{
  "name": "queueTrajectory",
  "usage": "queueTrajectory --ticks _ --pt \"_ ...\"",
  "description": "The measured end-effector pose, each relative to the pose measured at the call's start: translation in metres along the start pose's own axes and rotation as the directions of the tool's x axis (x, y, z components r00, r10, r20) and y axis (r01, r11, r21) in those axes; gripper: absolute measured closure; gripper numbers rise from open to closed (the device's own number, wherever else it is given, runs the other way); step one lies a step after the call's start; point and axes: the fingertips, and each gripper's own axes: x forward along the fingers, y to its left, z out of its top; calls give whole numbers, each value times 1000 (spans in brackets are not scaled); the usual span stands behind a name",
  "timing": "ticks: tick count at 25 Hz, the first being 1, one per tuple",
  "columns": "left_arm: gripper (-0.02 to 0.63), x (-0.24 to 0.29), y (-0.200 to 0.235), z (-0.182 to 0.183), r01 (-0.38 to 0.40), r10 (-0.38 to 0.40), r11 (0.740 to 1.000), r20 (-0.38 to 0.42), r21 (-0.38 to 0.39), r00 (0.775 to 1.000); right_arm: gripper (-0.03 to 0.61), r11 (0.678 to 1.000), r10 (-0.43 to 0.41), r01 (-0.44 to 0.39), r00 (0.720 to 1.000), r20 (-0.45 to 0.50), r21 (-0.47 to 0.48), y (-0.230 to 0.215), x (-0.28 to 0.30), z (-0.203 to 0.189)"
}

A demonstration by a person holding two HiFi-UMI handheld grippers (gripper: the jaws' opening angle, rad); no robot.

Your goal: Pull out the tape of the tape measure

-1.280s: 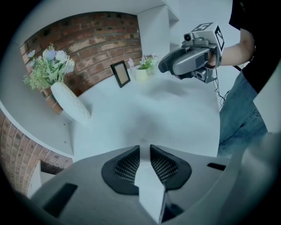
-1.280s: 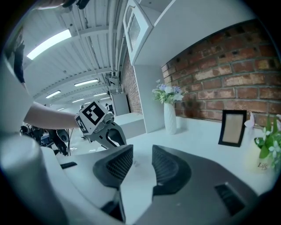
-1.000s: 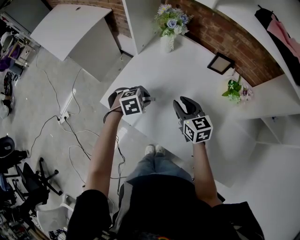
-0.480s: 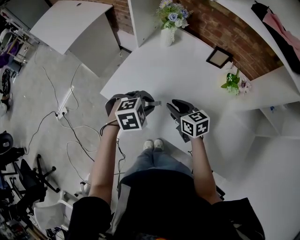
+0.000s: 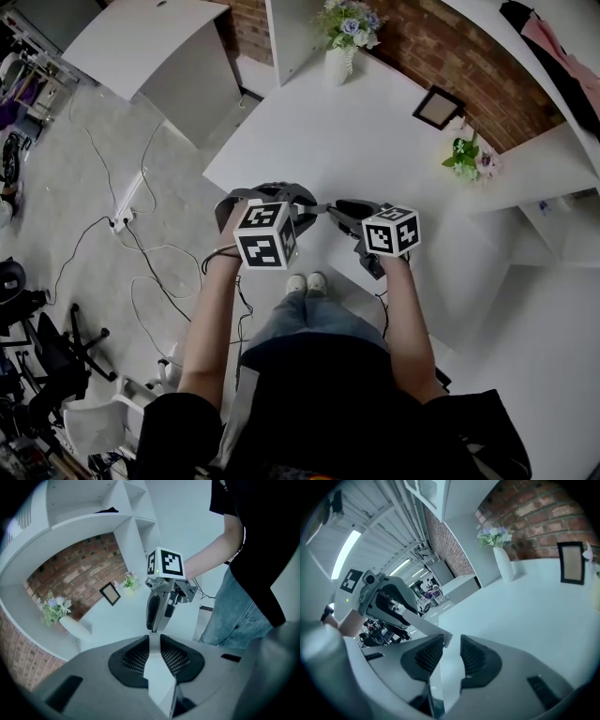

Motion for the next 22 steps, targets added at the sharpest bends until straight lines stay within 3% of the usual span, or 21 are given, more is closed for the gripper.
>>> queueTrajectory --ticks 7,13,22 --pt "535 -9 -10 8 -8 5 998 46 59 999 474 983 163 -161 986 -20 84 10 -6 -4" --pt "535 -12 -15 15 -10 1 995 92 96 996 503 942 309 -304 951 -14 143 18 -14 -5" --pt "535 -10 -17 18 -10 -1 994 96 110 995 549 938 323 -321 946 12 133 18 -18 -7"
